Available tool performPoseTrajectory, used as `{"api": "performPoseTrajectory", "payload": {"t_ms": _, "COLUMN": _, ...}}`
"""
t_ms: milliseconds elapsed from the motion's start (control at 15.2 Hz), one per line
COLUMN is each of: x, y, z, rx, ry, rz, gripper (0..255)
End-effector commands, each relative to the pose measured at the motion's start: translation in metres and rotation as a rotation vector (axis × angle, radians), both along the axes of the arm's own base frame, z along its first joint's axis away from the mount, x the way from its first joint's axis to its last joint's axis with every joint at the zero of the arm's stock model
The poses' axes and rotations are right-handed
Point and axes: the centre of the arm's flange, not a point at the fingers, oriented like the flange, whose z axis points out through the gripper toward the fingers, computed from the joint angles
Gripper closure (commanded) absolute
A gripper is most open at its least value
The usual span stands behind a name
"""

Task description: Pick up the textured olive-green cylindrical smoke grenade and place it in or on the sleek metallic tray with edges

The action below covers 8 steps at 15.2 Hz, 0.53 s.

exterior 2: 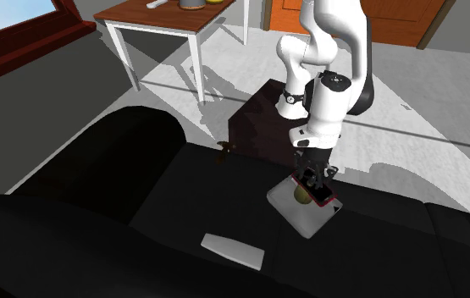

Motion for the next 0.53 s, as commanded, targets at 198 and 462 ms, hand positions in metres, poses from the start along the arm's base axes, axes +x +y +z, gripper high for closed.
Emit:
{"api": "performPoseTrajectory", "payload": {"t_ms": 198, "x": 0.0002, "y": 0.0001, "z": 0.0001, "rx": 0.0, "ry": -0.001, "rz": 0.0, "gripper": 0}}
{"api": "performPoseTrajectory", "payload": {"t_ms": 462, "x": 0.0002, "y": 0.0001, "z": 0.0001, "rx": 0.0, "ry": -0.001, "rz": 0.0, "gripper": 0}}
